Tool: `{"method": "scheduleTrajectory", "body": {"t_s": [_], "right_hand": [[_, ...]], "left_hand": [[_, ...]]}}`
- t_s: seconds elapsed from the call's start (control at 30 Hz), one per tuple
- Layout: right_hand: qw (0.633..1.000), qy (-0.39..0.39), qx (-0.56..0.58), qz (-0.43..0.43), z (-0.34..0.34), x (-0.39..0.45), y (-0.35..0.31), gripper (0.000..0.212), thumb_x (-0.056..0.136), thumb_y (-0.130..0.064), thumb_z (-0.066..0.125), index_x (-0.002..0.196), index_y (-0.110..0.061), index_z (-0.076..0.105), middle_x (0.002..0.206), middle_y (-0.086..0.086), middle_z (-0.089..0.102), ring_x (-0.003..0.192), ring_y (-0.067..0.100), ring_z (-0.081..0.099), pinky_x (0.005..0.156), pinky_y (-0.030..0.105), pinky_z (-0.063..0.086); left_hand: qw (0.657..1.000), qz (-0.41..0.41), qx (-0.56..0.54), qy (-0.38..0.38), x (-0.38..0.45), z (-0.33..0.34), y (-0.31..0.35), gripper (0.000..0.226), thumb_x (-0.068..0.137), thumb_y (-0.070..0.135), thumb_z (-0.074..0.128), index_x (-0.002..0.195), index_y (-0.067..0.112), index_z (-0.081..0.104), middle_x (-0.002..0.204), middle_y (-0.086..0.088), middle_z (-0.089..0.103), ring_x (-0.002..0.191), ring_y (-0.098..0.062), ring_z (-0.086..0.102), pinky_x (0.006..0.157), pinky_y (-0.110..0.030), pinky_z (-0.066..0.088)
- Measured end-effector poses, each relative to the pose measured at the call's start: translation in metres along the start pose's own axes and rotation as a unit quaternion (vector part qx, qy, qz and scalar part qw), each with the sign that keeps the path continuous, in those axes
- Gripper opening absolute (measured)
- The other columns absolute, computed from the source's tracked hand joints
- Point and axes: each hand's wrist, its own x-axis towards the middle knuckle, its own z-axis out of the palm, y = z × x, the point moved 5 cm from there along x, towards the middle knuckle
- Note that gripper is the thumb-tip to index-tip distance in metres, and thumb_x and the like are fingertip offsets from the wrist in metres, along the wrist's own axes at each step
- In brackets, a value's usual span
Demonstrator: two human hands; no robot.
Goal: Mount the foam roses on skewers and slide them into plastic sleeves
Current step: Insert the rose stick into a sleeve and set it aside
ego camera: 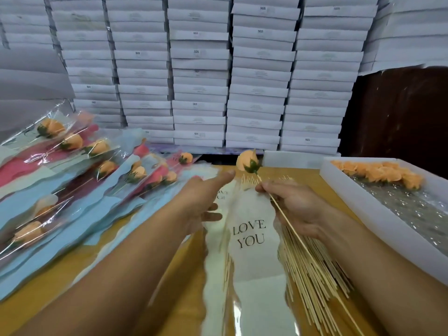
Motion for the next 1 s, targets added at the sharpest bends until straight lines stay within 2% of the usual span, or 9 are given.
{"method": "scheduleTrajectory", "body": {"t_s": [0.07, 0.17, 0.23, 0.33, 0.43, 0.53, 0.73, 0.83, 1.0], "right_hand": [[1.0, -0.018, -0.02, 0.006, 0.005, -0.002, 0.002, 0.034, 0.098, -0.019, 0.059, 0.071, -0.017, 0.079, 0.079, 0.008, 0.074, 0.068, 0.018, 0.072, 0.063, 0.034, 0.06], [0.999, -0.019, -0.04, 0.024, 0.006, -0.004, 0.005, 0.025, 0.098, -0.021, 0.059, 0.082, -0.013, 0.077, 0.084, 0.008, 0.072, 0.072, 0.02, 0.068, 0.068, 0.035, 0.057], [0.998, -0.024, -0.041, 0.033, 0.004, -0.005, 0.002, 0.022, 0.096, -0.022, 0.061, 0.084, -0.012, 0.077, 0.084, 0.007, 0.072, 0.071, 0.018, 0.067, 0.064, 0.032, 0.057], [0.998, -0.042, -0.02, 0.04, 0.0, -0.006, -0.005, 0.02, 0.092, -0.027, 0.062, 0.091, -0.011, 0.074, 0.091, 0.013, 0.075, 0.074, 0.02, 0.066, 0.062, 0.032, 0.057], [0.998, -0.023, -0.031, 0.041, -0.005, -0.002, -0.003, 0.019, 0.101, -0.024, 0.056, 0.095, -0.01, 0.068, 0.113, 0.02, 0.074, 0.079, 0.021, 0.067, 0.064, 0.033, 0.057], [0.997, -0.008, -0.06, 0.048, -0.005, -0.001, 0.002, 0.019, 0.102, -0.022, 0.056, 0.094, -0.01, 0.069, 0.112, 0.02, 0.074, 0.08, 0.022, 0.068, 0.067, 0.037, 0.056], [0.995, 0.01, -0.085, 0.056, -0.012, 0.0, 0.001, 0.019, 0.102, -0.023, 0.056, 0.096, -0.01, 0.068, 0.108, 0.019, 0.075, 0.085, 0.025, 0.07, 0.058, 0.033, 0.058], [0.993, 0.021, -0.1, 0.06, -0.015, 0.0, 0.002, 0.02, 0.101, -0.023, 0.057, 0.095, -0.01, 0.07, 0.103, 0.017, 0.077, 0.079, 0.023, 0.07, 0.059, 0.033, 0.058], [0.989, 0.039, -0.125, 0.063, -0.02, 0.001, 0.005, 0.022, 0.099, -0.02, 0.062, 0.088, -0.007, 0.075, 0.082, 0.007, 0.073, 0.063, 0.019, 0.066, 0.054, 0.033, 0.056]], "left_hand": [[0.99, -0.047, -0.121, -0.048, 0.017, 0.006, -0.008, 0.065, 0.083, 0.03, 0.08, 0.136, 0.002, 0.053, 0.114, -0.013, 0.061, 0.083, -0.026, 0.06, 0.065, -0.032, 0.059], [0.973, -0.051, -0.207, -0.083, 0.027, 0.014, -0.023, 0.05, 0.081, 0.003, 0.076, 0.128, -0.005, 0.059, 0.116, -0.023, 0.069, 0.102, -0.032, 0.066, 0.102, -0.045, 0.052], [0.977, -0.001, -0.203, -0.067, 0.028, 0.014, -0.025, 0.053, 0.077, -0.007, 0.076, 0.126, -0.001, 0.057, 0.108, -0.03, 0.07, 0.1, -0.037, 0.068, 0.102, -0.056, 0.049], [0.987, 0.081, -0.135, -0.044, 0.028, 0.013, -0.024, 0.057, 0.075, -0.005, 0.081, 0.123, 0.013, 0.057, 0.1, -0.025, 0.073, 0.09, -0.037, 0.072, 0.092, -0.057, 0.055], [0.986, 0.16, -0.036, -0.035, 0.027, 0.008, -0.024, 0.051, 0.079, 0.006, 0.081, 0.119, 0.025, 0.057, 0.089, -0.011, 0.077, 0.082, -0.026, 0.075, 0.073, -0.039, 0.06], [0.976, 0.211, 0.02, -0.059, 0.026, 0.01, -0.025, 0.028, 0.09, 0.003, 0.07, 0.108, 0.019, 0.058, 0.081, -0.007, 0.077, 0.068, -0.014, 0.072, 0.054, -0.021, 0.052], [0.967, 0.221, 0.075, -0.102, 0.029, 0.016, -0.027, 0.011, 0.098, 0.001, 0.058, 0.099, 0.012, 0.059, 0.079, -0.006, 0.077, 0.059, -0.015, 0.064, 0.064, -0.035, 0.053], [0.966, 0.214, 0.081, -0.124, 0.026, 0.015, -0.028, 0.011, 0.099, 0.003, 0.056, 0.11, 0.008, 0.055, 0.083, -0.007, 0.077, 0.062, -0.017, 0.067, 0.058, -0.03, 0.057], [0.961, 0.229, 0.081, -0.133, 0.023, 0.015, -0.027, 0.007, 0.1, 0.003, 0.055, 0.095, 0.008, 0.057, 0.082, -0.007, 0.077, 0.063, -0.019, 0.065, 0.053, -0.028, 0.055]]}}
